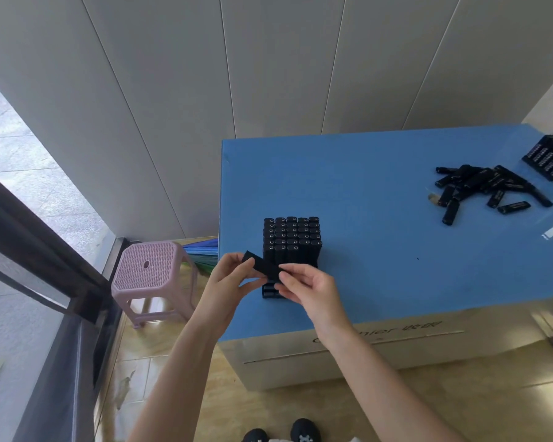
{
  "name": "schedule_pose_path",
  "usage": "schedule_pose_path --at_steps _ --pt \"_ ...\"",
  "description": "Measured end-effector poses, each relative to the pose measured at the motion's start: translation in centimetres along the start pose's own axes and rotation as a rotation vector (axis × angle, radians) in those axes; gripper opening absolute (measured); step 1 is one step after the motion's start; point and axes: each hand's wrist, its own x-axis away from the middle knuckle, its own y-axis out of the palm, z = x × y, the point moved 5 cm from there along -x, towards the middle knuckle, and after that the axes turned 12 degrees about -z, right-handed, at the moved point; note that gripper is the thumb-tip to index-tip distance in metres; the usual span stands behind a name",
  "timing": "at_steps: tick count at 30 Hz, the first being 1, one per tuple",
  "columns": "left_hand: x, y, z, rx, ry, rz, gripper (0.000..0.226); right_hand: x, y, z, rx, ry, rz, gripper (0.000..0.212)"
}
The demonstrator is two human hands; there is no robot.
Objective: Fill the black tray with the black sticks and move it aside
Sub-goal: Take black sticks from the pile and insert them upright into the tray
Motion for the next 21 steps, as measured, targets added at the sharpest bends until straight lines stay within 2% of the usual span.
schedule_pose_path --at_steps 3,5,7,9,11,14,21 --pt "-0.4 0.1 0.0 -0.203 -0.028 -0.023 0.007 0.1 -2.0 -1.6 0.026 -0.077 0.06 0.016" --pt "-0.8 -0.5 0.3 -0.583 -0.004 -0.005 0.011 0.2 -3.7 -3.5 0.25 -0.159 0.115 0.016" --pt "-0.9 -0.8 0.6 -1.087 0.023 0.023 0.019 0.4 -5.1 -5.3 0.532 -0.224 0.174 0.017" --pt "-0.8 -1.0 0.9 -1.398 0.037 0.038 0.025 0.3 -5.8 -6.2 0.747 -0.266 0.196 0.015" --pt "-0.7 -1.3 1.1 -1.501 0.039 0.043 0.027 -0.2 -5.9 -6.4 0.908 -0.285 0.188 0.012" --pt "-0.6 -1.6 1.4 -1.533 0.024 0.055 0.027 -1.0 -5.4 -6.0 1.06 -0.344 0.168 0.011" --pt "-0.2 -2.1 2.3 -1.518 0.032 0.084 0.027 -2.1 -4.6 -5.0 1.189 -0.408 0.168 0.012"
